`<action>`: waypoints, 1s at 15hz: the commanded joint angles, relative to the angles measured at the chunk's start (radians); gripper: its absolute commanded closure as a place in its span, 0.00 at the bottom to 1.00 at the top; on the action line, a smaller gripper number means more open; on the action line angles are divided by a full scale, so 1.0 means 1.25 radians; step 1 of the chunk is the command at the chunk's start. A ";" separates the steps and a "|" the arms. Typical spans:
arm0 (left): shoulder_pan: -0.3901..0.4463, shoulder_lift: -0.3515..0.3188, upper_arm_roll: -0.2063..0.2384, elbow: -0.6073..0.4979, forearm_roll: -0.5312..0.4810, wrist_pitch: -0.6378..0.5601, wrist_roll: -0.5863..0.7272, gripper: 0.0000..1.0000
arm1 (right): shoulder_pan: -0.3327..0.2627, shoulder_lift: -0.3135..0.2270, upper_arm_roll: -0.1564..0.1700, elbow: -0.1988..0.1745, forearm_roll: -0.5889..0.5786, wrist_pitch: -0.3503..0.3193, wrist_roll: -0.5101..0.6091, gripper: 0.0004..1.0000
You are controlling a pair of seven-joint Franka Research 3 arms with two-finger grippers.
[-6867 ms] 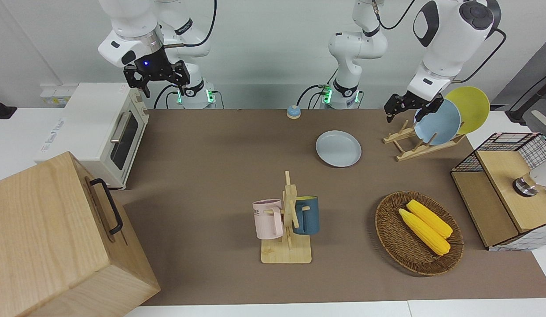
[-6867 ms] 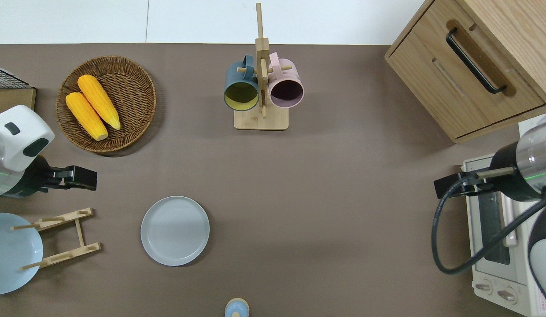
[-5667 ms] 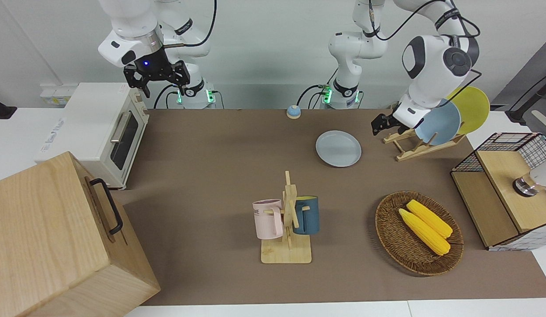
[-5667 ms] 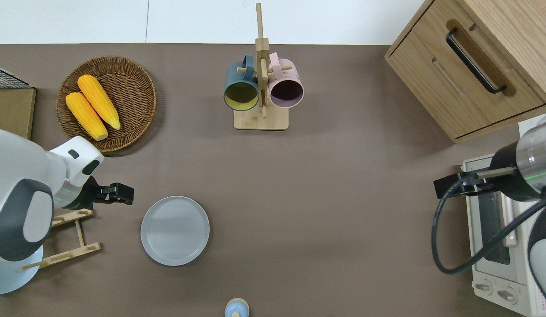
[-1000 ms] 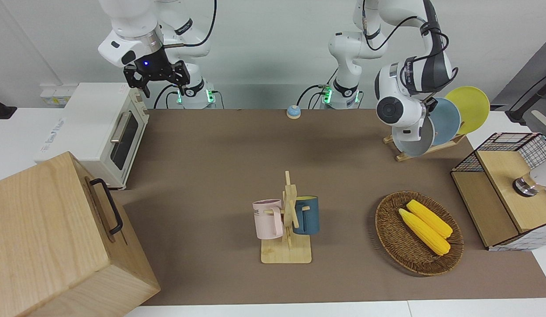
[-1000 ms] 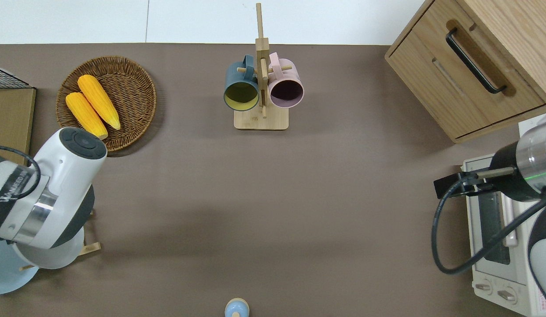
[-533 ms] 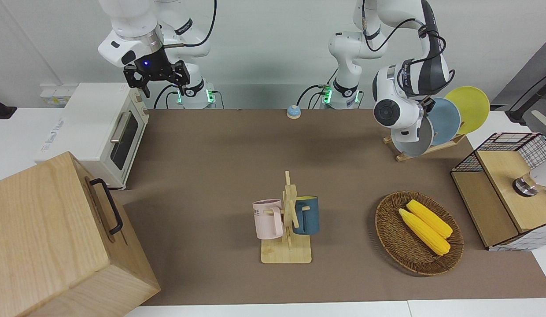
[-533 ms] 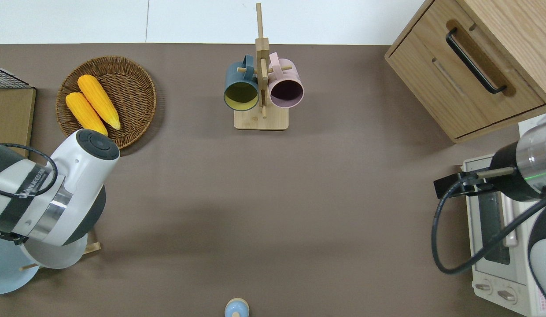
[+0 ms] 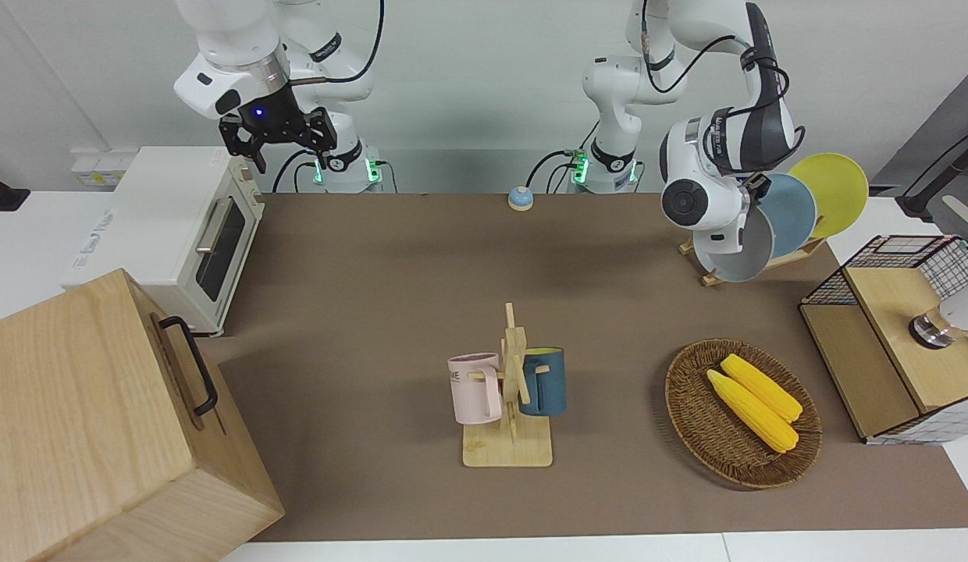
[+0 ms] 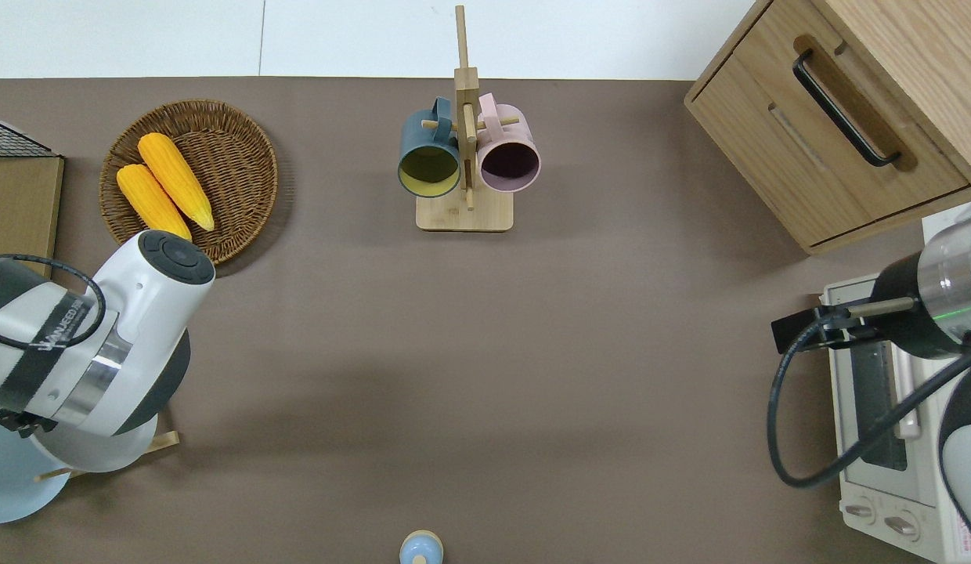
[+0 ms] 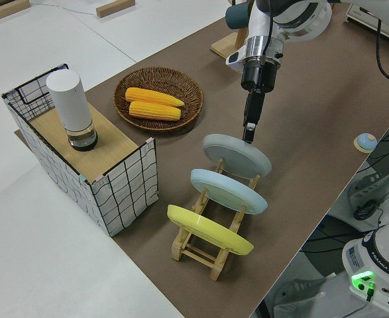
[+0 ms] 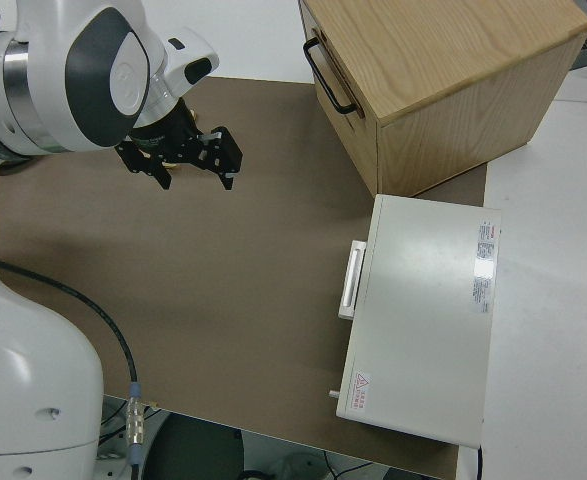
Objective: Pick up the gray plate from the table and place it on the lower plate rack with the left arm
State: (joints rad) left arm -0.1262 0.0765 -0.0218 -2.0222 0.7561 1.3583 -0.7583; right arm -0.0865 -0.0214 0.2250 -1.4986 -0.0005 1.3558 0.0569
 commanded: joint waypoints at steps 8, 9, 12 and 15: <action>-0.011 -0.005 -0.003 0.053 -0.071 -0.001 0.005 0.01 | -0.011 -0.004 0.005 0.005 0.003 -0.012 -0.003 0.01; -0.010 -0.006 -0.003 0.073 -0.112 0.013 0.007 0.01 | -0.012 -0.004 0.005 0.005 0.003 -0.012 -0.003 0.01; -0.008 -0.019 -0.003 0.123 -0.237 0.099 0.007 0.01 | -0.012 -0.004 0.005 0.005 0.003 -0.012 -0.003 0.01; -0.008 -0.056 -0.003 0.144 -0.322 0.133 0.010 0.01 | -0.012 -0.004 0.005 0.005 0.003 -0.012 -0.003 0.01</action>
State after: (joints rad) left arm -0.1281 0.0564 -0.0356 -1.8653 0.4567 1.4839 -0.7570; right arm -0.0865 -0.0214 0.2250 -1.4986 -0.0005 1.3558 0.0569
